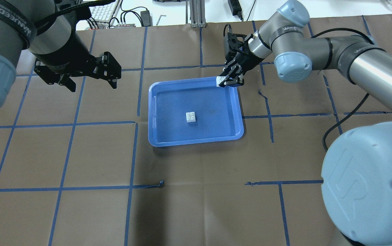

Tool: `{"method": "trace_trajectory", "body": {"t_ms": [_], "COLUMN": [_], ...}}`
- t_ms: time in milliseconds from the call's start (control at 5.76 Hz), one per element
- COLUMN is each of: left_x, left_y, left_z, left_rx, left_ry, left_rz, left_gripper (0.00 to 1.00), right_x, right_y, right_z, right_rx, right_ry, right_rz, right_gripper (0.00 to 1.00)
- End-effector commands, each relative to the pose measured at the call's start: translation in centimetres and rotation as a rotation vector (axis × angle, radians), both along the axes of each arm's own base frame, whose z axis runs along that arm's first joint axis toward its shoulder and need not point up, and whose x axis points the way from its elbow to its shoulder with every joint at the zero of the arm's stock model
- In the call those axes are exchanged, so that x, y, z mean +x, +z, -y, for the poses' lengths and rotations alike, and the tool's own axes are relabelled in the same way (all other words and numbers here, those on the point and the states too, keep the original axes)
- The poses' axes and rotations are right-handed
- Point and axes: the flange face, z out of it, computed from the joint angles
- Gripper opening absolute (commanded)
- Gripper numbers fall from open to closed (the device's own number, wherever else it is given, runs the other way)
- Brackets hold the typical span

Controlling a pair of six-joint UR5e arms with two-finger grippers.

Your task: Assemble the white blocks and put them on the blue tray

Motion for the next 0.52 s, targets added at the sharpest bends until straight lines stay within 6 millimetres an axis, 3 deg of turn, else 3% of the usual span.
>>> {"method": "trace_trajectory", "body": {"t_ms": [0, 347], "left_x": [0.0, -0.1], "left_y": [0.1, 0.1], "left_z": [0.0, -0.1], "left_rx": [-0.002, -0.002], "left_ry": [0.001, -0.001], "left_rz": [0.000, 0.000], "left_gripper": [0.99, 0.99], "right_x": [3.6, 4.5], "right_y": [-4.2, -5.6], "right_z": [-3.0, -4.0], "right_rx": [-0.015, 0.022], "right_ry": [-0.013, -0.031], "right_rz": [0.008, 0.001], "right_gripper": [0.25, 0.25]}}
